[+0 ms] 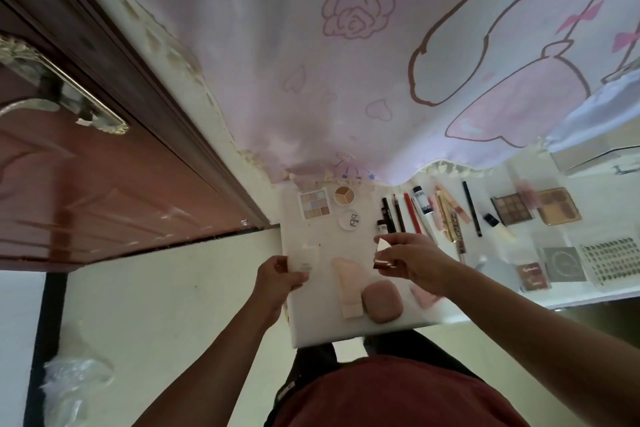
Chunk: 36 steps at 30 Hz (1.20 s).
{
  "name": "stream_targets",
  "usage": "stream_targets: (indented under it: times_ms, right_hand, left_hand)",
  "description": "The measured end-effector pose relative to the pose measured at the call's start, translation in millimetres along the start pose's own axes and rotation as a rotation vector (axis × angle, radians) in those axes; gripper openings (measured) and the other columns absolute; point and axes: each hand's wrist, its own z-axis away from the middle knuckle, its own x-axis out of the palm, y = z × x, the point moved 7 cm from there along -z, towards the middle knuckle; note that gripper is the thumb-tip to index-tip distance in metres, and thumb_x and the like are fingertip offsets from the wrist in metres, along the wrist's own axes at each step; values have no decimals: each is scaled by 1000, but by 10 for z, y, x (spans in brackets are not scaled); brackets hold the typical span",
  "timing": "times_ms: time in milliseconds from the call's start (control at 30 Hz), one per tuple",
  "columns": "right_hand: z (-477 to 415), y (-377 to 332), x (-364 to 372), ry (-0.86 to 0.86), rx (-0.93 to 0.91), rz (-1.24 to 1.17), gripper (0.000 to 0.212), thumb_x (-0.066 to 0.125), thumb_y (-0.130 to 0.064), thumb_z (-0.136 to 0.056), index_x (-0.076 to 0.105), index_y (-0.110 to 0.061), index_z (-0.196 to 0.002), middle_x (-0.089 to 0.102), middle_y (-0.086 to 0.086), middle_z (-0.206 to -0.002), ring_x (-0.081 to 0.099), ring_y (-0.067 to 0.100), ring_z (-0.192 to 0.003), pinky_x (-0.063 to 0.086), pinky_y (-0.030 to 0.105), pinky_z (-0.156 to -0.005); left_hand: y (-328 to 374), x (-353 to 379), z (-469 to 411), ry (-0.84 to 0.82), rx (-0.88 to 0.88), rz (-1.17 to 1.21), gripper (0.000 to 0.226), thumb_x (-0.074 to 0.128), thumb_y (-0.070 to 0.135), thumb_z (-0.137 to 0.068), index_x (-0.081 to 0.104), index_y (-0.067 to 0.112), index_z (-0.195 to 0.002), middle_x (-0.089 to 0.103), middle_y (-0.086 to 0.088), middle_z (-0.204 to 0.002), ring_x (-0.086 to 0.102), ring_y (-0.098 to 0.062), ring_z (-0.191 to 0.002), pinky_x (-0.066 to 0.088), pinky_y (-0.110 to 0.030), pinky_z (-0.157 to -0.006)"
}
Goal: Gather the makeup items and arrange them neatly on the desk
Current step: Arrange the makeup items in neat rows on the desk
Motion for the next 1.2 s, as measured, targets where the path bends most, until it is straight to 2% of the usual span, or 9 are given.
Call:
stream_targets:
  times_ms: [100,200,300,433,567,767,900,1067,1200]
  right_hand:
    - [-50,82,-20,7,34,64,35,68,8,-82,63,-3,-115,68,18,-94,71,27,-83,59,39,-81]
    - [-101,133,-29,16,56,111,33,68,8,-82,64,-3,-113,68,16,-87,70,24,-75,59,34,-71]
    - [-136,144,-26,12,67,158,34,69,10,-81,65,-4,-111,67,15,-89,69,24,-77,59,34,-76]
    - [-177,174,-50,17,86,207,35,70,11,-78,66,-5,-109,68,12,-86,71,24,-78,59,37,-82]
    - [-186,194,-136,36,95,247,36,72,11,-78,65,-5,-110,67,13,-90,72,24,-77,61,34,-75]
    - [-252,135,-194,85,60,437,31,78,-3,-78,67,-10,-107,68,-3,-79,68,3,-63,51,24,-63]
    - [-455,10,-41,174,-46,502,35,82,-6,-74,67,-9,-105,64,0,-85,63,12,-70,51,23,-58]
    - [-795,-226,320,221,-241,855,34,84,-18,-72,68,-16,-102,67,-3,-95,60,13,-87,46,25,-73]
    - [-1018,-287,607,192,-288,946,29,79,-20,-76,70,-17,-103,68,-1,-98,61,16,-90,46,26,-75]
  left_hand:
    - [28,44,-72,82,62,-68,38,75,-9,-71,58,1,-103,66,-16,-105,65,-23,-84,52,-30,-67]
    - [110,77,-196,143,137,-173,39,82,1,-69,59,11,-99,68,-7,-101,66,-22,-86,56,-39,-77]
    - [236,113,-287,202,242,-304,38,85,8,-66,60,18,-93,70,-1,-93,66,-23,-88,55,-43,-83]
    - [424,208,-352,242,400,-459,34,80,4,-70,59,11,-94,68,-3,-88,62,-24,-83,50,-33,-75]
    - [467,266,-440,266,504,-629,31,77,3,-71,55,11,-92,64,-7,-85,58,-27,-80,42,-32,-66]
    - [434,253,-445,285,475,-722,34,79,16,-73,55,11,-95,57,-7,-95,55,-27,-89,44,-37,-73]
    - [437,233,-307,254,519,-678,45,77,21,-75,57,12,-114,57,-2,-104,54,-17,-89,44,-30,-77]
    - [451,166,-191,241,530,-620,32,71,31,-84,62,11,-107,65,-2,-91,60,-16,-78,48,-28,-75]
    - [461,123,-197,200,457,-619,21,66,32,-88,65,12,-93,66,3,-81,61,-13,-74,45,-24,-70]
